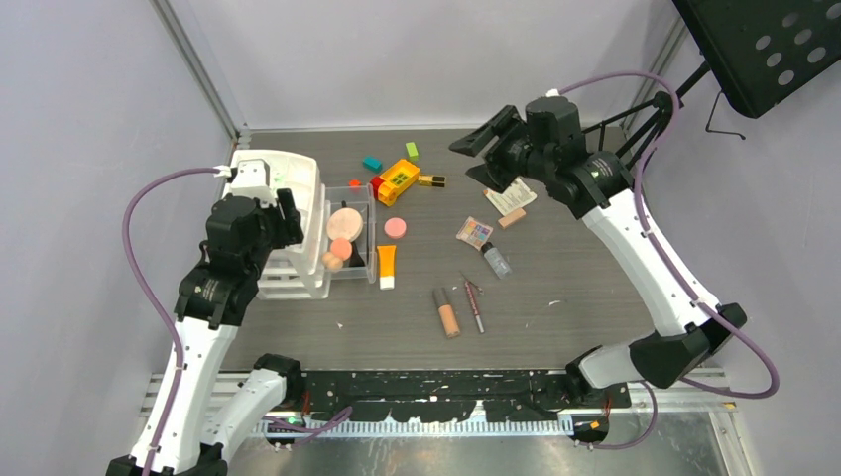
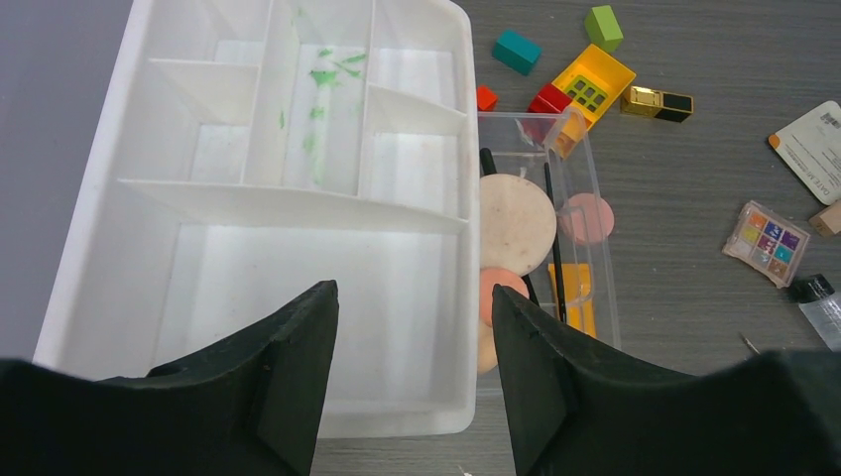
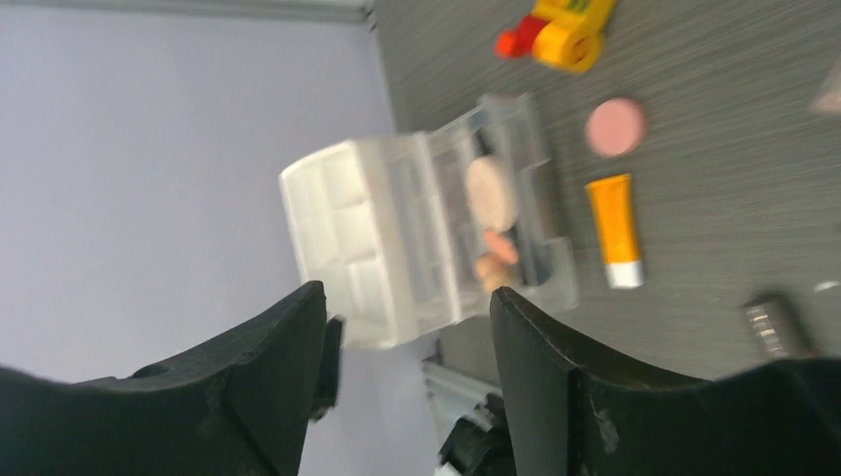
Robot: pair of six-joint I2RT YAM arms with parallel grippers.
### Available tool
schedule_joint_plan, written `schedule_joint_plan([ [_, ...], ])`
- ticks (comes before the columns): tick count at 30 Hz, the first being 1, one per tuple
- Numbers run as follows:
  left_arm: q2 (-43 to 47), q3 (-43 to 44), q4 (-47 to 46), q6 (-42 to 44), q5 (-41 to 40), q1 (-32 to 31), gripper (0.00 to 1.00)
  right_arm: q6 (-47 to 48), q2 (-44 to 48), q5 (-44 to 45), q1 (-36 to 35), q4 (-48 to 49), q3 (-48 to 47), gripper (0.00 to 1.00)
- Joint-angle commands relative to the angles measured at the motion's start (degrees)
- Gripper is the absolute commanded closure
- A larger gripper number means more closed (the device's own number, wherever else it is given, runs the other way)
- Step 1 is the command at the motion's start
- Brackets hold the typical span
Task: Organize the makeup
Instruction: Place the makeup tool in the drawer, then close the drawer in the storage box.
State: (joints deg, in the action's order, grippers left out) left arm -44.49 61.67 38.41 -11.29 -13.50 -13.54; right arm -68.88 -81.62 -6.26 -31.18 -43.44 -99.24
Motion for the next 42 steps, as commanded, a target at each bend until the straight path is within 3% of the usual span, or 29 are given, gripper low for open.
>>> schedule_joint_plan([
  [1, 0.56, -0.07, -1.78, 0.57, 0.43, -0.17, 0.4, 8.86, 7.12, 4.56, 4.73, 4.44, 8.87, 0.33],
  [4, 0.69, 0.03, -1.63, 0.66, 0.08, -0.17, 0.4, 25.02, 10.67, 11.54, 4.99, 5.96, 17.45, 0.34],
  [8, 1.08, -0.2, -1.76, 0.74, -0.32, -0.17, 0.4, 37.77, 13.06, 22.14, 5.1, -1.06, 24.74, 0.34],
  [13, 0.75, -0.22, -1.73, 0.74, -0.28, -0.17, 0.39, 44.6, 17.23, 19.32, 5.1, -1.81, 35.0, 0.34],
  [16, 0.72, -0.21, -1.72, 0.78, -0.43, -0.17, 0.39, 46.0, 17.9, 15.59, 5.08, -0.24, 39.61, 0.34],
  [23, 0.81, -0.41, -1.64, 0.96, -1.13, -0.17, 0.39, 46.91, 10.23, 3.93, 5.11, 2.37, 43.44, 0.47],
  [29, 0.68, -0.42, -1.46, 1.05, -1.93, -0.17, 0.39, 46.3, 2.31, 0.91, 4.55, 4.29, 44.78, 0.57],
  [35, 0.68, -0.48, -1.44, 1.01, -2.1, -0.17, 0.39, 45.66, -0.83, 4.36, 2.79, 6.39, 45.78, 0.57],
  [42, 0.63, -0.42, -1.5, 1.01, -1.71, -0.17, 0.39, 44.78, 1.71, 10.53, 2.63, 7.82, 44.93, 0.56],
])
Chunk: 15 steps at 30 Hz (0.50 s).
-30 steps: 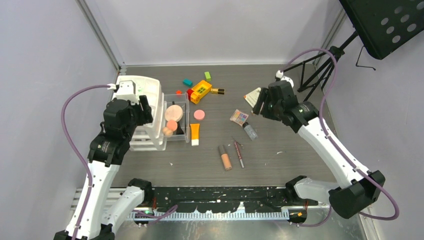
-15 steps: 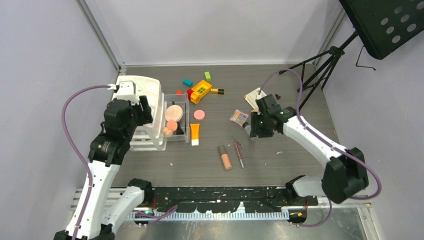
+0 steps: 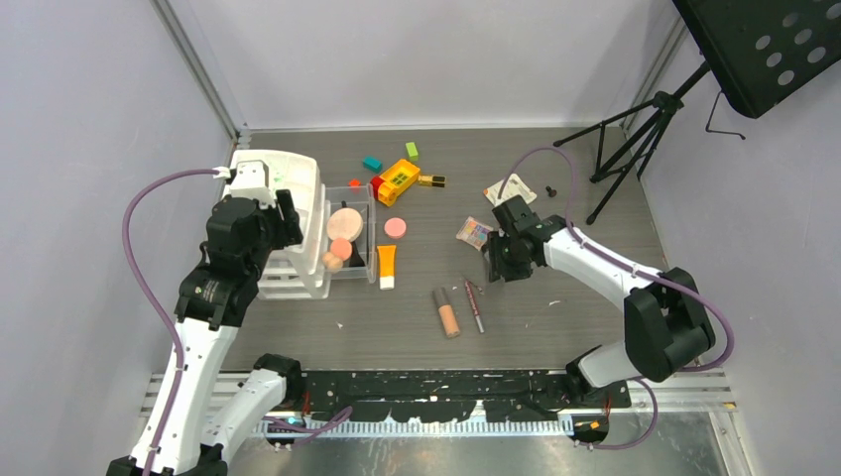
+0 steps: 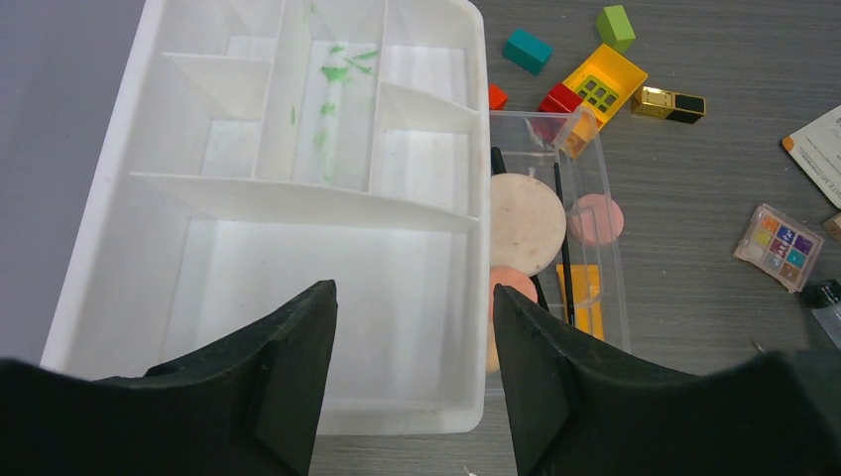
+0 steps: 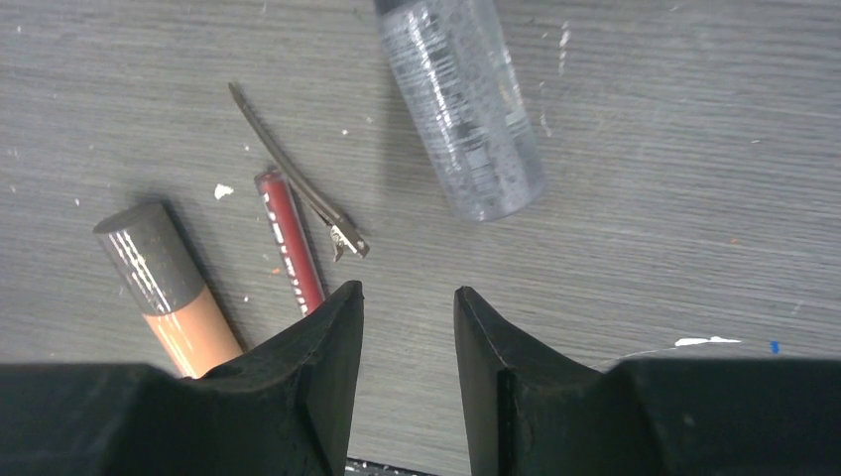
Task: Organize the makeup
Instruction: Close the drawer in the storage box.
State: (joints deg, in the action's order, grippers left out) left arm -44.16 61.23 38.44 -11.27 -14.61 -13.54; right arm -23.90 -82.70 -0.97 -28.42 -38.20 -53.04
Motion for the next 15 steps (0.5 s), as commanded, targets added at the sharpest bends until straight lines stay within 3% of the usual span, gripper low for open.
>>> schedule_joint_plan([
  [1, 0.35, 0.0, -1.54, 0.98, -0.59, -0.17, 0.39, -0.17, 3.06, 6.44, -0.13, 2.47, -1.54, 0.56],
  [8, 0.29, -0.04, -1.59, 0.9, -0.38, -0.19, 0.39, -1.03, 3.7, 13.06, -0.13, 1.12, -3.55, 0.56],
  [13, 0.13, -0.03, -1.68, 0.9, -0.29, -0.17, 0.39, -1.67, 5.88, 28.74, -0.06, -3.6, -6.72, 0.51],
  [15, -0.08, -0.04, -1.73, 0.9, -0.16, -0.17, 0.39, -2.85, 6.73, 33.01, 0.02, -4.81, -8.27, 0.45],
])
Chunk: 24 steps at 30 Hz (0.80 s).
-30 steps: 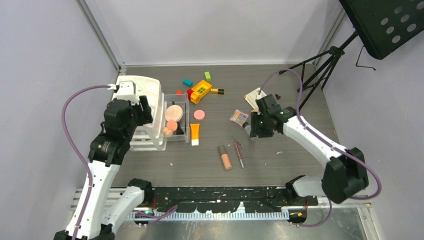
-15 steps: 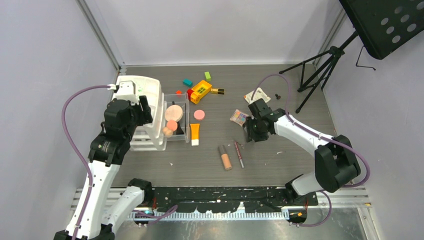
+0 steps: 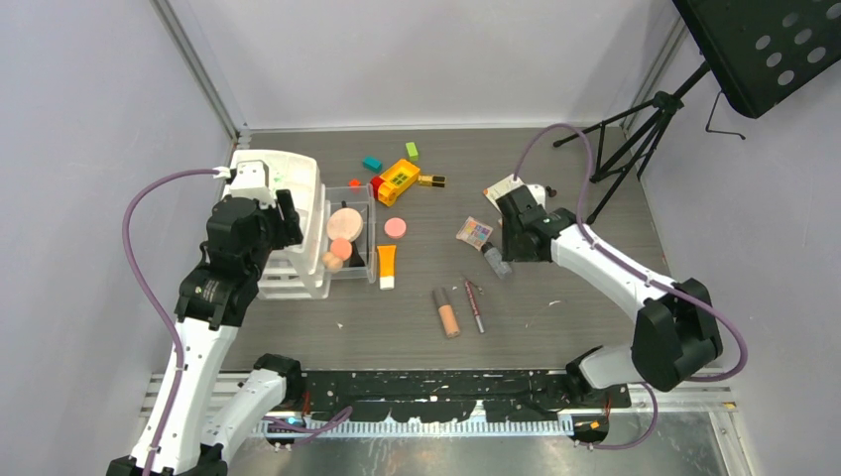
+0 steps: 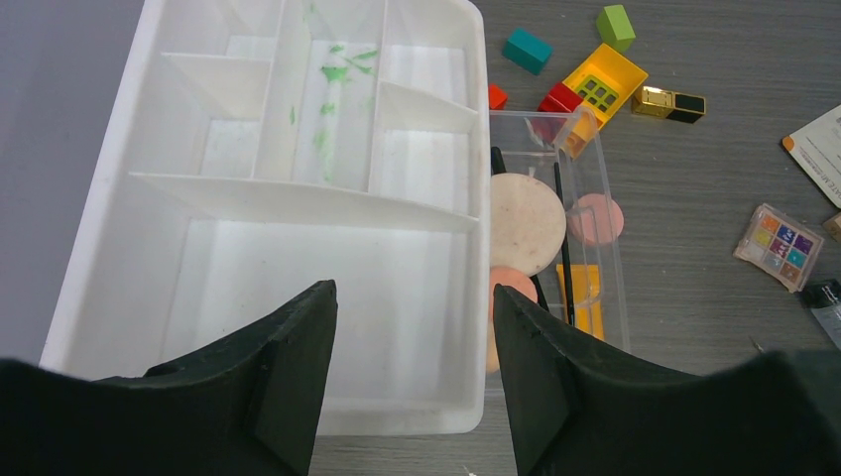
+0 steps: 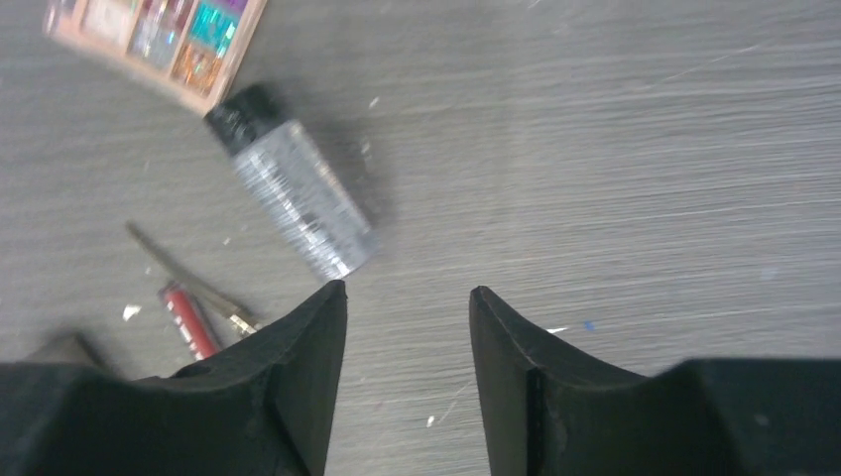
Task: Organize the makeup
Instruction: Close the drawer in the storage box.
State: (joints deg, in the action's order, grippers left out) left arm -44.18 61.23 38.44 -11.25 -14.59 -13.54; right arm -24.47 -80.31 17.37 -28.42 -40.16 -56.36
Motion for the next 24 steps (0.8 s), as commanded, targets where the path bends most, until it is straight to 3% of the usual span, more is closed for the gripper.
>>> schedule_joint_plan([
  [1, -0.11, 0.06, -1.68, 0.9, -0.13, -0.17, 0.39, -2.53, 4.76, 15.35, -0.02, -2.97, -5.47, 0.41],
  [7, -0.03, -0.01, -1.58, 0.87, -0.44, -0.17, 0.39, -1.84, 4.87, 14.66, 0.01, -3.04, -7.37, 0.14],
  [13, -0.18, 0.0, -1.64, 0.88, -0.4, -0.17, 0.39, -0.83, 1.93, 11.06, -0.01, -5.29, -10.01, 0.12],
  [24, -2.25, 0.21, -2.37, 0.92, 0.51, -0.17, 0.38, -4.56, 4.56, 4.72, 1.94, -2.03, -7.72, 0.1],
])
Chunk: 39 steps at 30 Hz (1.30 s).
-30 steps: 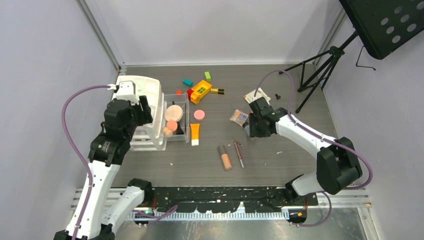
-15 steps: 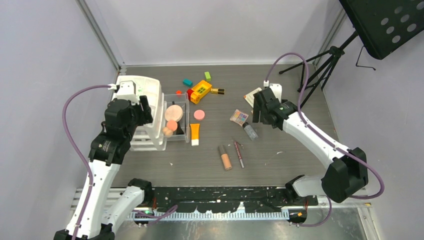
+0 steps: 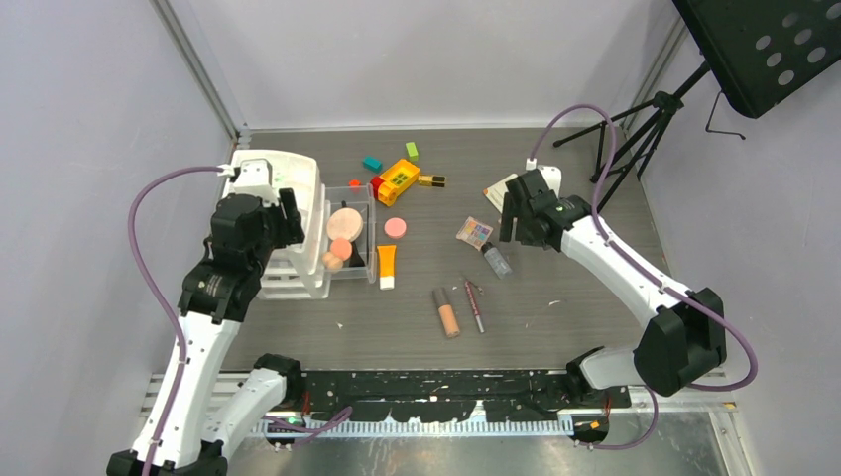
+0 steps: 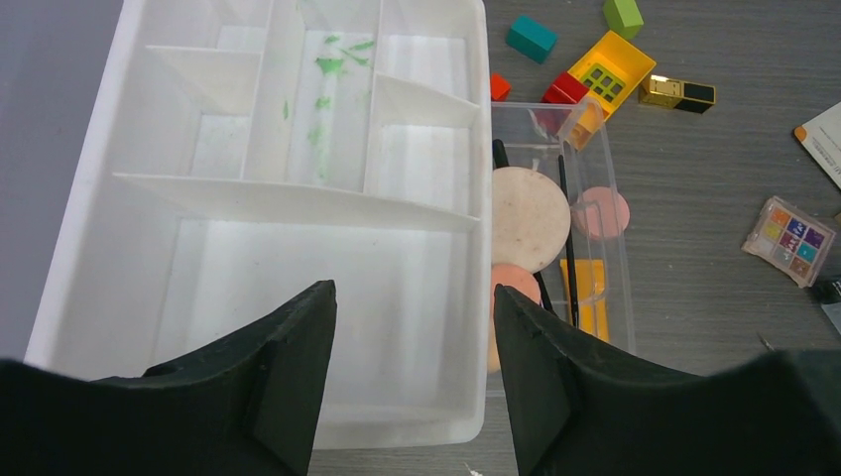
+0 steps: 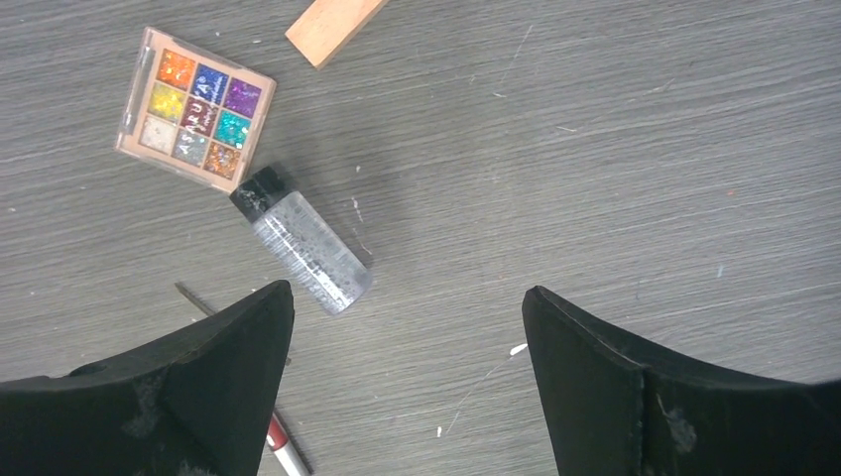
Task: Organize the makeup
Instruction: Close the drawer in the storage box.
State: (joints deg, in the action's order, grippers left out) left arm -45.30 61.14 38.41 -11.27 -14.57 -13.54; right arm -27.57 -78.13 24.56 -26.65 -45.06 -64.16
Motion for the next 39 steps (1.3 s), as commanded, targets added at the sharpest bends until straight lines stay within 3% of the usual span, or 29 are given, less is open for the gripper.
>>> schedule_joint_plan([
  [1, -1.91, 0.85, -2.41, 1.06, 0.72, -0.17, 0.38, -1.62, 2.66, -3.04, 0.2, 3.29, 0.17, 0.1],
  [8, -10.25, 7.95, 0.56, -1.1, 1.95, -0.17, 0.4, -1.76, 2.84, -10.86, 0.12, 4.92, 1.18, 0.12],
  [17, -14.96, 12.11, 6.5, -2.03, 5.04, -0.26, 0.44, -1.63, 4.42, -11.91, 0.18, 6.91, 3.26, 0.12],
  [24, -14.6, 10.79, 12.55, -1.41, 4.77, -0.26, 0.44, -1.34, 3.79, -12.56, 0.16, 7.94, 4.73, 0.12],
  [33, -16.52, 10.19, 10.84, -1.38, 11.6, -0.35, 0.45, -1.75, 4.1, -13.35, 0.12, 8.44, 5.61, 0.13],
  [39, -20.28, 11.19, 12.98, -0.7, 7.73, -0.76, 0.47, -1.87, 5.22, -14.17, 0.13, 8.4, 5.87, 0.12],
])
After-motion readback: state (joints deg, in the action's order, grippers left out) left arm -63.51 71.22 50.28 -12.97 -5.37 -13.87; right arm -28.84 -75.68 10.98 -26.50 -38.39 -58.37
